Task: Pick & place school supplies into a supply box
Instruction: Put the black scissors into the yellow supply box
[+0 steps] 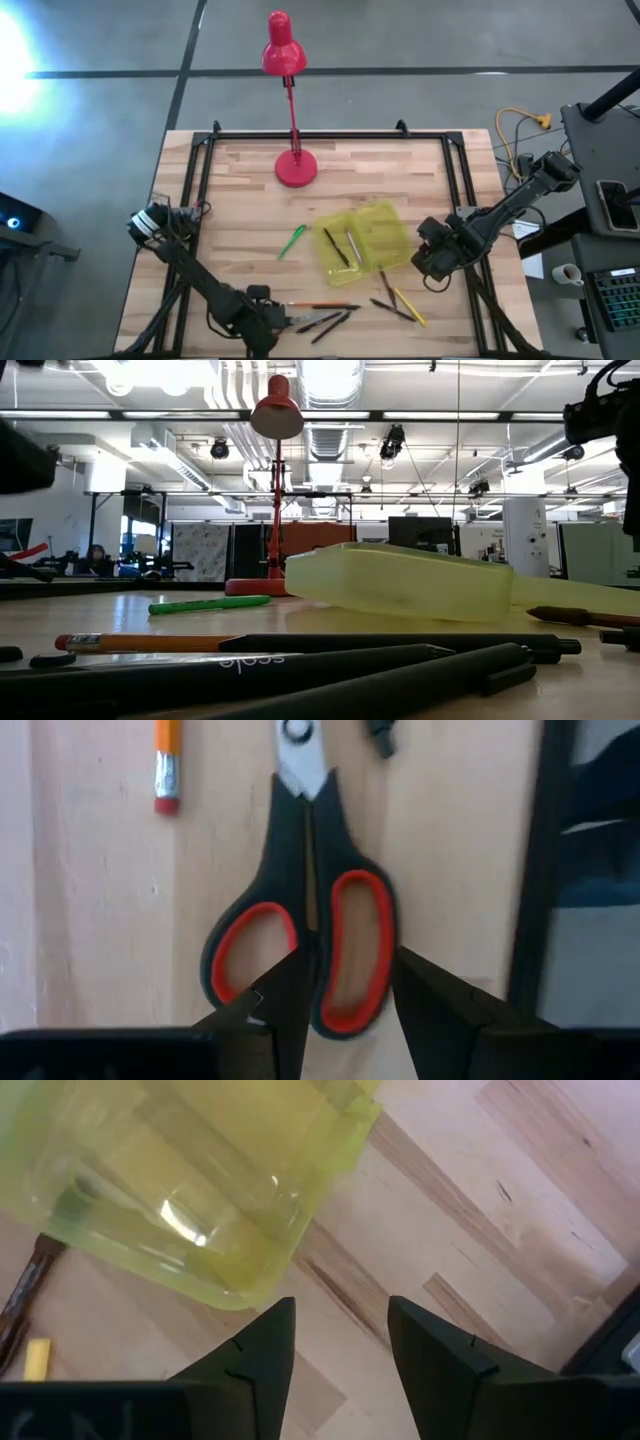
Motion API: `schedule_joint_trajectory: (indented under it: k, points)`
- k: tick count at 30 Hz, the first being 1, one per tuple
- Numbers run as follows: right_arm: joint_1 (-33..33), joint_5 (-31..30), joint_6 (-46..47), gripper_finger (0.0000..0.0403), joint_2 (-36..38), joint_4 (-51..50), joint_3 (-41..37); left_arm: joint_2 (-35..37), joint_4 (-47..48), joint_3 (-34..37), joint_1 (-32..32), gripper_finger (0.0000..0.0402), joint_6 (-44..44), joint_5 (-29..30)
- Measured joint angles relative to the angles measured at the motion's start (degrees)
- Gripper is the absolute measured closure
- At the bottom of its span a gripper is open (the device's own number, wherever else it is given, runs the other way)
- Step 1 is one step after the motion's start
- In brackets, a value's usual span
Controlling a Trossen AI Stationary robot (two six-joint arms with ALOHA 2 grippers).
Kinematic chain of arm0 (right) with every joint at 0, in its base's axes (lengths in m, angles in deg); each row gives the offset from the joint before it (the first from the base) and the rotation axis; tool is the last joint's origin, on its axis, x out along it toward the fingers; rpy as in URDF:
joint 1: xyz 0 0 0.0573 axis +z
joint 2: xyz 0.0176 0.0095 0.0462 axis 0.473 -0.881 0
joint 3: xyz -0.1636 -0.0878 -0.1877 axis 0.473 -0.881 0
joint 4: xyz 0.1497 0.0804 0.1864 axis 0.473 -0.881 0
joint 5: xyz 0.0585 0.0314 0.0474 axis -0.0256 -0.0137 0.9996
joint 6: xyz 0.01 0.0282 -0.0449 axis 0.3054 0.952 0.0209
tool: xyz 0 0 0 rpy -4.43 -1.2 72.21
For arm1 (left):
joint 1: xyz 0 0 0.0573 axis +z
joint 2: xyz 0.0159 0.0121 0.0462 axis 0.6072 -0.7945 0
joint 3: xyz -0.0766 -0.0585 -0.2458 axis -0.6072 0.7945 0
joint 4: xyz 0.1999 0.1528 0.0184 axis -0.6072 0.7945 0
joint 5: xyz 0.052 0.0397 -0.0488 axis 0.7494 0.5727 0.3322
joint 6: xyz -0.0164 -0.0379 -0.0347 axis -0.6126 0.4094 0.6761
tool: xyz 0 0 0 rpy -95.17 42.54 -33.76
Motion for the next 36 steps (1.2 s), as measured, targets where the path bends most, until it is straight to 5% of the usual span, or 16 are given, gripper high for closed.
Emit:
schedule_joint_trajectory:
  k: [9, 18, 36]
  points:
    - [0.0, 1.79, 3.52, 0.0253, 0.0, 0.22, -2.42, -6.0, 1.12, -2.67, -0.08, 0.0279, 1.18, 5.26]
    - [0.0, 1.75, 2.75, 0.0254, 0.0, 0.42, -2.42, -5.39, 16.15, -6.9, 0.17, 0.0279, 4.44, 11.65]
    - [0.0, 2.03, 4.56, 0.0259, 0.0, 0.94, -3.49, -4.69, 14.79, -4.87, -0.03, 0.0267, 3.55, 13.04]
